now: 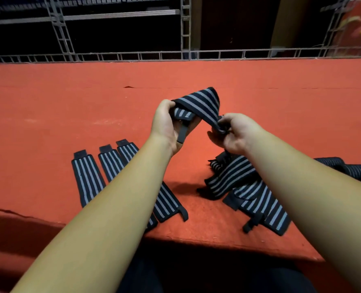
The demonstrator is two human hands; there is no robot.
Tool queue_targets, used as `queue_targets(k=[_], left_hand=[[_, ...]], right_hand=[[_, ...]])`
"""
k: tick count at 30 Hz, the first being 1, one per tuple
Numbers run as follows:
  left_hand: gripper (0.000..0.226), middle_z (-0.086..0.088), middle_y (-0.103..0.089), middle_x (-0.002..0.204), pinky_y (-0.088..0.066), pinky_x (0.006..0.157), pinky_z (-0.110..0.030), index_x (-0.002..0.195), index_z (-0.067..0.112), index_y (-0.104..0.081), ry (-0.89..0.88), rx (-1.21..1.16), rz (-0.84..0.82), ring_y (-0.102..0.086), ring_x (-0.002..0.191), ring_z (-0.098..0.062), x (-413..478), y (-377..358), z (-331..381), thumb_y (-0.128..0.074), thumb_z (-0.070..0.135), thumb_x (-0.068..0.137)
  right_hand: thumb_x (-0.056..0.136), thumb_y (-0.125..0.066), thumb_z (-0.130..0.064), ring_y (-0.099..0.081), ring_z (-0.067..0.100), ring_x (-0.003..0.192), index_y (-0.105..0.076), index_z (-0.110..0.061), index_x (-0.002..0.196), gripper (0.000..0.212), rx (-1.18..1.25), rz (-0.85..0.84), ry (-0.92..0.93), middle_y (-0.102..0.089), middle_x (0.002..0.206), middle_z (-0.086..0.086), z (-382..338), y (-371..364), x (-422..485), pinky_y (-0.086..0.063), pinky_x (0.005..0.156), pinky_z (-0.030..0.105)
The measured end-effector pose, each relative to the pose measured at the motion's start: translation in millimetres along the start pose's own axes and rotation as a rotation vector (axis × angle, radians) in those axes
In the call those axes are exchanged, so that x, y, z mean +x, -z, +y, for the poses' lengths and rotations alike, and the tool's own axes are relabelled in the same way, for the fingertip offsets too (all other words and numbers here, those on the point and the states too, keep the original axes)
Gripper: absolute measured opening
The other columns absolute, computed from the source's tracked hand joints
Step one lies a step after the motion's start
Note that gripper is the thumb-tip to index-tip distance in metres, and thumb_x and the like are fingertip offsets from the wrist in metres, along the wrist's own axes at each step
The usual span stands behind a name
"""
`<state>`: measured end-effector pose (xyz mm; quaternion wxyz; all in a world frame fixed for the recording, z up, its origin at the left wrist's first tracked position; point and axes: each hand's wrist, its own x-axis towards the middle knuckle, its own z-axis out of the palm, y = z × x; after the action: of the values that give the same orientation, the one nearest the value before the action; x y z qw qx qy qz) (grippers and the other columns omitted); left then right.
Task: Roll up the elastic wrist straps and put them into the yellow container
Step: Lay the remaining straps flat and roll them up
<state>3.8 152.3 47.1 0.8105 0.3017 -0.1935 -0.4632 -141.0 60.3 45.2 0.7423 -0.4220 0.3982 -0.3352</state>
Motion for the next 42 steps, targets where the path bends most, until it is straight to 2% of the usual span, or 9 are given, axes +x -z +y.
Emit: queue_targets(k=[3,8,13,18,25,33,37,40,42], left_hand=[[0.025,-0.016,-0.068,0.1,-0.06,0.086,-0.045,0.106,0.003,-0.066,0.025,0.057,0.007,-0.07,0.085,-0.032,7.8,9.6,-12.0,-0.046,0.018,0.098],[0.037,-0.001,-0.074,0.114,-0.051,0.085,-0.035,0.121,0.028,-0.07,0.022,0.677,-0.1,-0.067,0.105,-0.021,17.6,29.6,-42.1,-0.048,0.014,0.095],[0.052,0.003,-0.069,0.135,-0.051,0.107,-0.032,0.145,0.019,-0.061,-0.024,1.038,-0.299,-0.061,0.125,-0.014,16.1,25.3,-60.9,-0.08,0.016,0.097],[0.017,0.002,-0.067,0.096,-0.05,0.068,-0.019,0.112,0.006,-0.071,0.018,1.196,-0.268,-0.058,0.087,-0.008,11.1,17.5,-61.4,-0.073,0.015,0.098],[0.029,-0.011,-0.078,0.122,-0.048,0.084,-0.03,0.123,0.022,-0.08,0.031,1.918,-0.267,-0.072,0.116,-0.03,3.2,30.1,-81.9,-0.065,0.017,0.099],[0.049,-0.011,-0.067,0.123,-0.05,0.085,-0.031,0.14,0.006,-0.058,0.181,1.439,-0.286,-0.063,0.101,-0.019,2.3,23.8,-80.2,-0.066,0.016,0.092],[0.098,-0.008,-0.037,0.169,-0.046,0.112,-0.036,0.168,0.019,-0.024,-0.003,1.324,-0.266,-0.045,0.149,-0.025,18.1,9.3,-79.5,-0.085,0.032,0.091],[0.088,-0.006,-0.058,0.15,-0.052,0.091,-0.016,0.162,0.016,-0.037,-0.028,1.205,-0.352,-0.058,0.133,-0.022,23.8,1.6,-92.5,-0.088,0.025,0.09],[0.074,-0.005,-0.067,0.134,-0.057,0.094,-0.025,0.152,0.013,-0.048,-0.03,1.151,-0.337,-0.066,0.121,-0.024,23.5,-6.5,-103.3,-0.088,0.024,0.09]], right_hand=[[0.104,-0.045,-0.011,-0.061,0.015,0.056,-0.065,-0.018,0.089,0.026,0.027,-0.068,0.064,-0.063,0.069,-0.001,-15.5,-6.5,-7.9,-0.056,0.057,0.028],[0.09,-0.047,-0.017,-0.065,0.033,0.082,-0.061,-0.016,0.077,0.019,-0.005,-0.23,0.094,-0.063,0.085,0.011,-37.5,-15.9,-24.5,-0.057,0.105,0.052],[0.086,-0.051,-0.021,-0.047,0.019,0.061,-0.044,-0.024,0.07,0.017,-0.016,-0.321,0.13,-0.047,0.072,-0.002,-48.6,-15.5,-33.1,-0.043,0.061,0.029],[0.1,-0.056,-0.035,-0.052,0.017,0.053,-0.055,-0.017,0.072,0.033,-0.008,-0.327,0.162,-0.054,0.062,-0.001,-57.1,-5.0,-41.0,-0.046,0.055,0.025],[0.103,-0.063,-0.04,-0.059,0.018,0.052,-0.063,-0.014,0.077,0.037,0.163,-0.285,0.347,-0.06,0.06,0.001,-74.0,-1.6,-49.6,-0.047,0.063,0.032],[0.094,-0.059,-0.029,-0.051,0.021,0.064,-0.053,-0.018,0.067,0.03,0.23,-0.28,0.344,-0.049,0.07,0.002,-74.8,13.2,-45.5,-0.046,0.072,0.036],[0.094,-0.049,-0.032,-0.063,0.028,0.08,-0.054,-0.017,0.063,0.035,0.187,-0.312,0.309,-0.051,0.069,0.004,-78.5,21.4,-48.7,-0.05,0.104,0.059],[0.096,-0.043,-0.03,-0.069,0.032,0.075,-0.048,-0.015,0.053,0.046,0.239,-0.383,0.327,-0.041,0.053,0.005,-82.6,25.8,-55.3,-0.048,0.111,0.067],[0.097,-0.041,-0.027,-0.068,0.033,0.069,-0.045,-0.015,0.049,0.05,0.286,-0.396,0.331,-0.037,0.047,0.005,-86.0,32.9,-59.8,-0.048,0.112,0.066]])
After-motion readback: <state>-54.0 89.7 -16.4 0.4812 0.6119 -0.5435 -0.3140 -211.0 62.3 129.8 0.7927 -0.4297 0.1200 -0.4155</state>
